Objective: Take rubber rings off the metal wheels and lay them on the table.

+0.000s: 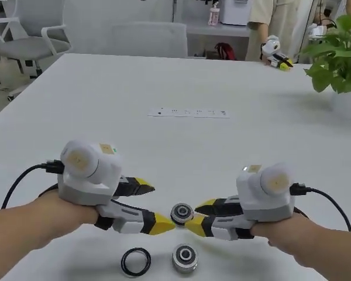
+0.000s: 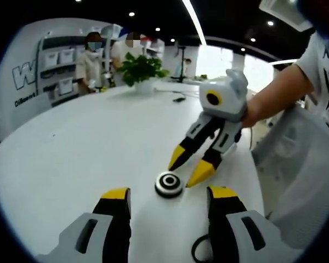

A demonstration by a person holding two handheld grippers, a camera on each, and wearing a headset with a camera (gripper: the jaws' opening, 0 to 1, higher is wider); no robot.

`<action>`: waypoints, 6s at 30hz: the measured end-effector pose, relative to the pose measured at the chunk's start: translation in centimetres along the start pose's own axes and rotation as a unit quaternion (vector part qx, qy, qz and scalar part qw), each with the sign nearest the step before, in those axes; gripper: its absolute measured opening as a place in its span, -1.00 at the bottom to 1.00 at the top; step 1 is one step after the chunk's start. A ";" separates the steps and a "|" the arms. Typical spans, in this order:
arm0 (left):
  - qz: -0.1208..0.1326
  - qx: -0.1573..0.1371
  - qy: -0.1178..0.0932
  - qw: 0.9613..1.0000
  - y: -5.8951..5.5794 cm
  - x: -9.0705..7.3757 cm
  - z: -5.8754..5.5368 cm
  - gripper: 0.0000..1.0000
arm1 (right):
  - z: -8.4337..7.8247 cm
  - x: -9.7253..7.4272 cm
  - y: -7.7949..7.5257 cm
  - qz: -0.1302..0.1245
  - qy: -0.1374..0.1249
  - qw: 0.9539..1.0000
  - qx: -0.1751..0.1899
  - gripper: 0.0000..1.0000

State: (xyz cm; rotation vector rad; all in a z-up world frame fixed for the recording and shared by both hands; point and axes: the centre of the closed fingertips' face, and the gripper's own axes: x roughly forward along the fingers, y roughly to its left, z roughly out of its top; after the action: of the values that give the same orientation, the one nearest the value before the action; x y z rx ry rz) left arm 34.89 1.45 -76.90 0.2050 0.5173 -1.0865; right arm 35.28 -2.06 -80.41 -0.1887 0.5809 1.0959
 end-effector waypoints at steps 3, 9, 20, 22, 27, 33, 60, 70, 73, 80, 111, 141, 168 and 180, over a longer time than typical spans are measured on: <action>-0.003 -0.004 0.002 1.000 -0.1 0.6 0.0 0.11 | -0.2 0.1 0.0 0.001 0.002 1.000 -0.002 -0.53; -0.008 -0.010 0.007 1.000 -0.5 1.7 -0.1 0.03 | -0.2 0.1 0.0 0.000 -0.001 1.000 -0.003 -0.54; -0.020 -0.016 0.014 1.000 -1.3 3.0 -0.2 -0.20 | -0.2 0.0 0.1 -0.001 -0.005 1.000 -0.003 -0.54; -0.018 -0.016 0.016 1.000 -1.2 3.1 -0.2 -0.26 | -0.2 0.0 0.1 -0.001 -0.005 1.000 -0.003 -0.54; -0.014 -0.017 0.017 1.000 -1.1 3.5 0.0 -0.37 | -0.3 0.1 0.2 0.001 -0.003 1.000 -0.004 -0.55; -0.008 -0.007 0.032 0.999 -1.0 3.8 -0.3 -0.49 | -0.2 0.1 0.2 -0.001 -0.005 1.000 -0.003 -0.55; 0.019 0.036 0.050 0.998 -0.3 3.9 -0.5 -0.72 | 0.3 0.5 0.1 -0.007 -0.019 1.000 0.006 -0.54; 0.027 0.028 0.046 0.998 -0.2 4.0 -0.5 -0.72 | 0.2 0.6 0.0 -0.009 -0.022 1.000 0.006 -0.53; 0.028 0.023 0.043 0.998 -0.1 4.0 -0.5 -0.73 | 0.1 0.5 0.0 -0.008 -0.021 1.000 0.007 -0.56; 0.029 0.019 0.043 0.998 -0.2 4.0 -0.5 -0.73 | -0.4 0.2 -0.2 -0.005 -0.015 1.000 0.013 -0.69; 0.044 0.025 0.061 0.997 -0.4 4.0 -0.6 -0.77 | 1.0 -0.8 -1.7 -0.024 -0.078 0.978 0.192 -1.00; 0.052 0.048 0.066 0.995 -0.4 3.9 -0.7 -0.77 | 2.2 -0.4 0.1 0.009 -0.085 0.981 0.176 -1.00; 0.021 0.050 -0.001 0.999 -1.4 -0.7 1.1 -0.16 | 2.4 -1.2 -0.3 0.006 -0.088 0.977 0.193 -1.00; 0.011 0.062 -0.037 0.997 -2.4 -4.1 2.0 0.08 | 3.3 -1.2 0.7 0.025 -0.092 0.977 0.189 -1.00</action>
State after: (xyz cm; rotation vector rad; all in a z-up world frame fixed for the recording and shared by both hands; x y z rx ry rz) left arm 31.90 2.77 -72.97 0.2772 0.3818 -1.1010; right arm 35.45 -1.29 -76.97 0.2557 0.6183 1.0173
